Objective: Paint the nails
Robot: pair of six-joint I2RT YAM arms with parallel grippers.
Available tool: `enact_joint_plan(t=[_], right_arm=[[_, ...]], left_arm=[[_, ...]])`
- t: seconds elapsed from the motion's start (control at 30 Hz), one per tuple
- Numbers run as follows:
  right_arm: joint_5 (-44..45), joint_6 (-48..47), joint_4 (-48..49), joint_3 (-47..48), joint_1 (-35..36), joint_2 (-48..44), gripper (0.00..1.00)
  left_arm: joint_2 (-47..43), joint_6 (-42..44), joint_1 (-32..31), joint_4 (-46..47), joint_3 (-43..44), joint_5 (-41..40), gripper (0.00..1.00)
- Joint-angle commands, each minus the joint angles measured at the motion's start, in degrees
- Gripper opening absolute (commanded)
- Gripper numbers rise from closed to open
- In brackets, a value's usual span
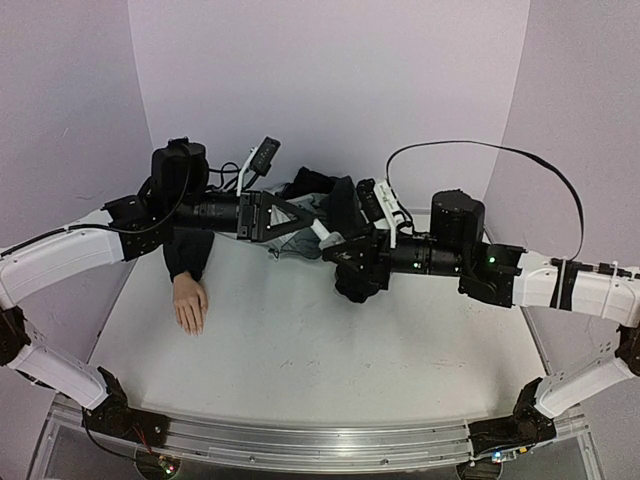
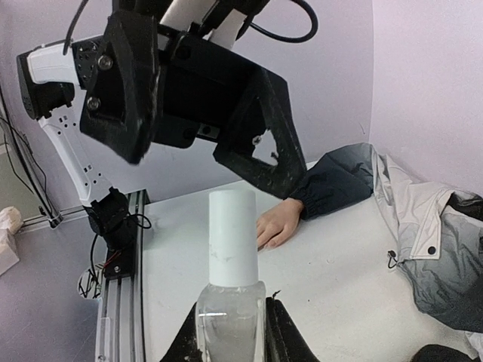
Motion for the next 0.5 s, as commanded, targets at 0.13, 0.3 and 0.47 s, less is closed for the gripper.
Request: enact_joint_plan(t=[0.13, 0.3, 0.47], right_arm=[[2.30, -1.44, 2.04, 4.33, 0.31, 1.44, 0.00], [2.04, -1.67, 2.11, 4.94, 0.55, 2.74, 0.00], [2.20, -2.05, 2.09, 5.75, 1.01, 3.83, 0.00]], left_arm=[[1.58, 3.12, -0.13, -7.19, 4.93, -0.25, 0.67], [2.39, 3.02, -0.10, -7.29, 5.62, -0.14, 0.50], [3.19, 2.97, -0.10, -7.46, 6.12, 0.60, 0.39]])
